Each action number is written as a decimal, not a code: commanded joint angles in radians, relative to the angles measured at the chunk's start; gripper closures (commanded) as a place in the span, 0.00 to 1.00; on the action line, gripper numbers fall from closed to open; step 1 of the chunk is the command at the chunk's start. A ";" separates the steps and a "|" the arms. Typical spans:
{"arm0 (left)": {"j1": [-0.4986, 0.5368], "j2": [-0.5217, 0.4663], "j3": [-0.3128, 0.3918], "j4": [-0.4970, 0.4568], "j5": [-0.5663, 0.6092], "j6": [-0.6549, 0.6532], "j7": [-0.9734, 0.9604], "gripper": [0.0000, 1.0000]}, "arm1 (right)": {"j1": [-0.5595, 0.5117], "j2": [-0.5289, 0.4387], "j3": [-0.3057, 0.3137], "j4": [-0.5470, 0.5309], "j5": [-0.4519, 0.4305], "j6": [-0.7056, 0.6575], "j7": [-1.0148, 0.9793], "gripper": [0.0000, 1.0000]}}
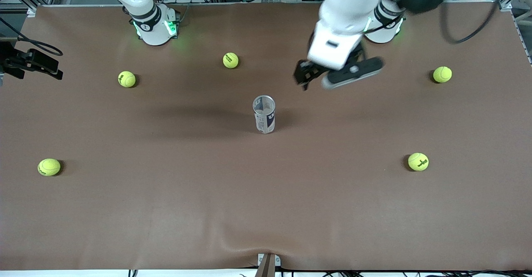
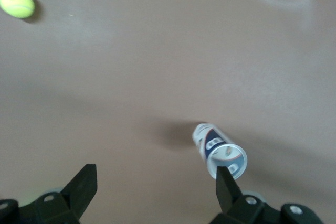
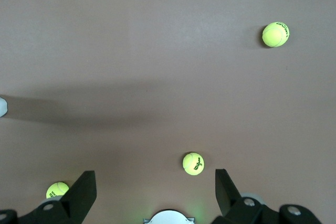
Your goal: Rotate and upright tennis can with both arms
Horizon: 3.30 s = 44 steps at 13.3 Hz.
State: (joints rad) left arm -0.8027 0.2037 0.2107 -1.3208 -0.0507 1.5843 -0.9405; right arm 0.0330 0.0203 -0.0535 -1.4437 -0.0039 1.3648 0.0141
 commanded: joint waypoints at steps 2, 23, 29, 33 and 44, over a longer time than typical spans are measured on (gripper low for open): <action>0.074 -0.087 0.001 -0.024 0.022 -0.078 0.052 0.00 | -0.010 -0.008 0.000 0.003 -0.018 -0.003 0.015 0.00; 0.436 -0.233 -0.007 -0.118 0.103 -0.175 0.631 0.00 | -0.015 -0.014 -0.038 -0.027 0.005 0.028 -0.094 0.00; 0.435 -0.221 -0.008 -0.113 0.104 -0.165 0.632 0.00 | -0.001 -0.036 -0.075 -0.053 0.005 0.011 0.008 0.00; 0.432 -0.219 -0.008 -0.113 0.109 -0.164 0.634 0.00 | 0.005 -0.053 -0.074 -0.090 0.005 0.025 0.021 0.00; 0.608 -0.205 -0.180 -0.112 0.072 -0.148 0.646 0.00 | 0.015 -0.042 -0.074 -0.087 0.005 0.073 0.021 0.00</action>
State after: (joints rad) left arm -0.2650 0.0015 0.0948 -1.4277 0.0370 1.4245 -0.3133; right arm 0.0433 0.0043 -0.1283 -1.5043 -0.0036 1.4233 0.0161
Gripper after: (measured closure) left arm 0.000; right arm 0.000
